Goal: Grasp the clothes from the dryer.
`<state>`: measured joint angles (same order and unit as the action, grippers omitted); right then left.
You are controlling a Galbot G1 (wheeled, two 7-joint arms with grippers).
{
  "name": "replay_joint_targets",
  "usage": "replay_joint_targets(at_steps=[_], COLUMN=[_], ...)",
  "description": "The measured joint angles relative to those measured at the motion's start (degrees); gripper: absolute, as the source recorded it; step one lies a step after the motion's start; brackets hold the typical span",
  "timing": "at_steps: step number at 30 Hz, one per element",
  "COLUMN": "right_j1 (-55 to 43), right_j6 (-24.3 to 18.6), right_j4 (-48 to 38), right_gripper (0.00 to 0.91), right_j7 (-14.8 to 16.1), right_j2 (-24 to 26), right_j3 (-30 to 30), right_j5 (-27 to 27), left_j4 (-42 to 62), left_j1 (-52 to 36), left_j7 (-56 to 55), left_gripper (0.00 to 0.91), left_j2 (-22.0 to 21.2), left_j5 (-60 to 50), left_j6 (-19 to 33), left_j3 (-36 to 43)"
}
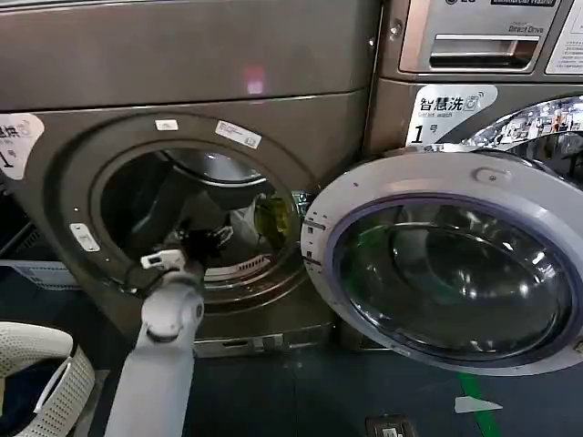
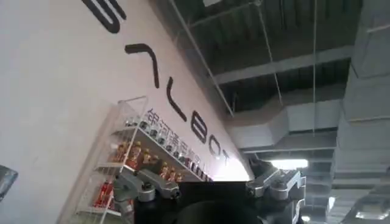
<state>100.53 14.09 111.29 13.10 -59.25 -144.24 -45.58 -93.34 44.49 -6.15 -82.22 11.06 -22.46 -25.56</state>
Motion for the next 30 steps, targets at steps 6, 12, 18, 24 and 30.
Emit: replay_joint_targets(at_steps=[6, 12, 18, 24, 30], right_j1=[0.06, -0.2, -0.33, -0.59, -0.86], right_j6=[-0.37, -0.5, -0.8, -1.03, -1.13], right_j4=[-0.08, 0.05, -0.04, -0.08, 0.09], right_gripper=[0.907, 0.907, 0.907, 0.907, 0.907], right_j7=[0.16, 0.33, 0.52, 0.56, 0.61], right_j2=[-0.14, -0.24, -0.5, -0.61, -0.85], right_j3=[0.0, 0.32, 0.36, 0.36, 0.63], right_j5=[0.15, 0.27, 0.29, 0.29, 0.23], left_j4=[8.72, 16.84, 24.79, 32.96, 39.87], left_j1=[-6.19, -11.86, -17.64, -23.8, -28.83], left_j7=[0.09, 0.59, 1.4, 2.63, 4.6], left_gripper=[0.907, 0.907, 0.907, 0.907, 0.907], left_j2=[-0.85, -1.55, -2.17, -2.8, -2.86], left_j5=[-1.77, -3.0, -3.73, -4.49, -4.74], left_j6=[1.83, 3.94, 5.98, 7.63, 8.29], left_j3=[0.67, 1.08, 0.97, 0.48, 0.62])
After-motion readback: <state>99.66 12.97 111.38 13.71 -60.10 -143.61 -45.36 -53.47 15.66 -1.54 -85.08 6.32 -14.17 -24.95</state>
